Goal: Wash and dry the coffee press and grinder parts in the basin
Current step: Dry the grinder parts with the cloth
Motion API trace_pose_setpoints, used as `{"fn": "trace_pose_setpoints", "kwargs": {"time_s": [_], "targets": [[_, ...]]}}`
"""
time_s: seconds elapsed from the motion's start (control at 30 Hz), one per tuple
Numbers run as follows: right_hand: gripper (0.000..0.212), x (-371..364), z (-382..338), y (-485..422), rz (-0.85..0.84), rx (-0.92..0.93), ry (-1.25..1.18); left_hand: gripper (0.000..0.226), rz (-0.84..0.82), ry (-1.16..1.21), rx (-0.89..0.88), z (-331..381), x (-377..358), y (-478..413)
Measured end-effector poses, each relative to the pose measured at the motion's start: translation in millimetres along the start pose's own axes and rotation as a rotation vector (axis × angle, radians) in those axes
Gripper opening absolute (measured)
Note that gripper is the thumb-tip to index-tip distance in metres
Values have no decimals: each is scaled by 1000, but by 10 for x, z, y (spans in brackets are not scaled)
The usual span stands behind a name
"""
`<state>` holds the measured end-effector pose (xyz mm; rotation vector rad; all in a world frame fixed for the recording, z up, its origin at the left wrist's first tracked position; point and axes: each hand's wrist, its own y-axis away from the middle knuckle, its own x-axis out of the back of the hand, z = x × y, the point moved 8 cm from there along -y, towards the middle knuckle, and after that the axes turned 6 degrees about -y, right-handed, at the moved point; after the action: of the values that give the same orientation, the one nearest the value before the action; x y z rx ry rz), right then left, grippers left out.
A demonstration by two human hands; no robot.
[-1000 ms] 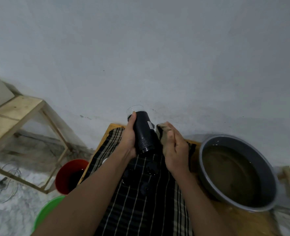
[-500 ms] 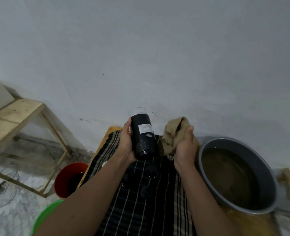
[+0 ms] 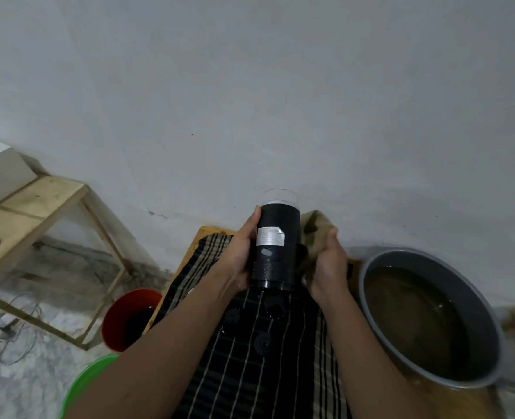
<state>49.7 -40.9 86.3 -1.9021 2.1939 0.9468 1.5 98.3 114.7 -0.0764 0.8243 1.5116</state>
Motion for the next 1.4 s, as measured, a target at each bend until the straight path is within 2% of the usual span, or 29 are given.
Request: {"fn": "trace_pose_setpoints", "kwargs": {"time_s": [0.03,0.1,0.17,0.23,0.33,0.4,0.53,0.6,0.7,0.77,0.87,0.93,0.97,1.07,1.17,1.27,1.4], "targets": [[53,9,-133,18,6,85,-28,62,26,13,1,19,48,-10],[45,-122,-436,165,-50,316,107,60,75,34,5,24,131,-22],[34,-421,-489,344,-243,454,365,67,59,-10,-2,-11,125,-51],[34,-616,-290,391,-425,429,577,65,36,-88,-17,-42,52,-59],[46,-521,-170,263,-396,317,539,55,46,-103,-33,-17,24,-60],[44,-469,-168,325,-409,317,533,55,85,-69,-59,66,42,-71],[39,-503,-62,631,-527,425,574,55,227,87,-90,234,224,-149],[37,-448,-78,740,-516,551,607,56,301,147,-101,271,332,-187],[35,-292,-43,837,-555,726,744,47,393,267,-143,270,504,-178],[31,-113,-3,779,-479,648,705,54,349,343,-145,254,530,-186],[34,94,-147,704,-142,542,441,72,291,373,-149,235,514,-163],[42,88,-267,701,14,561,325,79,286,393,-154,187,524,-162],[43,33,-336,696,32,599,301,76,281,406,-147,173,510,-140],[39,-281,-491,635,-101,687,293,76,180,417,-88,94,407,-122],[35,-639,-575,590,-281,706,367,76,74,222,-75,52,267,-97],[37,-927,-393,436,-452,523,530,62,51,52,-105,47,113,-35],[42,-907,-151,420,-585,337,581,56,81,103,-165,67,118,-46]]}}
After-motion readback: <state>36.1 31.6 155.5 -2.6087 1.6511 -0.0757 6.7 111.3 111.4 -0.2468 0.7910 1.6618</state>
